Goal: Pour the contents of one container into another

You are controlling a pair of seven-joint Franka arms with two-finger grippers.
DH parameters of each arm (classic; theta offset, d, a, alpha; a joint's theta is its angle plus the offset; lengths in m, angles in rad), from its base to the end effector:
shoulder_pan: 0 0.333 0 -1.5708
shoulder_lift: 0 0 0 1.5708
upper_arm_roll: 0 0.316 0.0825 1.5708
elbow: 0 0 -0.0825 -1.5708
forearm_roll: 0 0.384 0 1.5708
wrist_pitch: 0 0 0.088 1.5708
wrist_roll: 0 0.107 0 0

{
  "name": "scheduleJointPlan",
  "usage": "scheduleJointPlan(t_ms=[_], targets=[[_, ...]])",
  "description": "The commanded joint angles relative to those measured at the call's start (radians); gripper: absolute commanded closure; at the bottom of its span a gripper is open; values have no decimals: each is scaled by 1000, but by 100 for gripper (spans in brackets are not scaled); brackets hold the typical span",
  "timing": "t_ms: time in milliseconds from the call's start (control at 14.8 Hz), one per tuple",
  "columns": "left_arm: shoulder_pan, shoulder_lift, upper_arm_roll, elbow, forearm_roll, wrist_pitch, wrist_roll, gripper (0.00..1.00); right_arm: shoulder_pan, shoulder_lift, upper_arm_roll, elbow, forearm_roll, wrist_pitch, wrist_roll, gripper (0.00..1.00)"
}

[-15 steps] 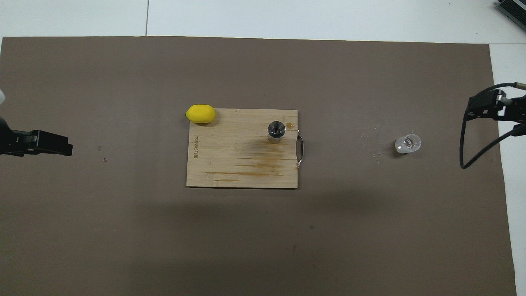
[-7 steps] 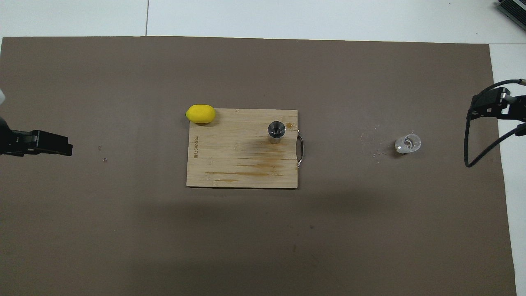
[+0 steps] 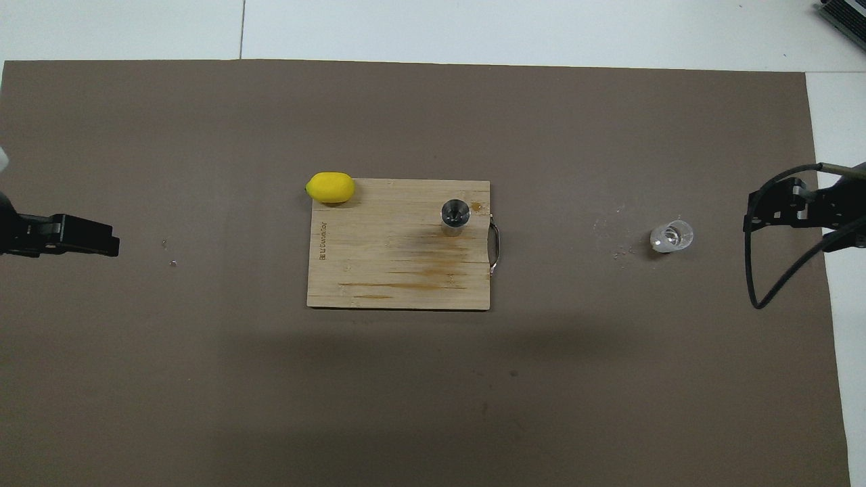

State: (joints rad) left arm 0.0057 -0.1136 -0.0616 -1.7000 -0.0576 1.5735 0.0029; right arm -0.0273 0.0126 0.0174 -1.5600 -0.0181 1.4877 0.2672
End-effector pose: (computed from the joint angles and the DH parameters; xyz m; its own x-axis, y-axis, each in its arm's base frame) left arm 0.5168 -0.0369 0.6247 0.9982 -0.0581 -0.0130 -0.0574 -0.9971 0.0506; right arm 0.5492 -0.0076 0.6157 0.9584 -0.2749 -0.0771 -0.2726 -0.9613 0.0396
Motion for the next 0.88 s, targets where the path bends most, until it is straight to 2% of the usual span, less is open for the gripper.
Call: scheduleJointPlan(t_ms=[0, 270, 810], targets=[[5, -20, -1, -13, -4, -12, 0, 0, -3, -33, 0, -38, 18, 14, -25, 0], [5, -20, -1, -13, -4, -10, 0, 0, 0, -60, 3, -89, 18, 48, -17, 0], [5, -20, -1, -13, -4, -12, 0, 0, 0, -57, 3, -86, 18, 75, -13, 0]])
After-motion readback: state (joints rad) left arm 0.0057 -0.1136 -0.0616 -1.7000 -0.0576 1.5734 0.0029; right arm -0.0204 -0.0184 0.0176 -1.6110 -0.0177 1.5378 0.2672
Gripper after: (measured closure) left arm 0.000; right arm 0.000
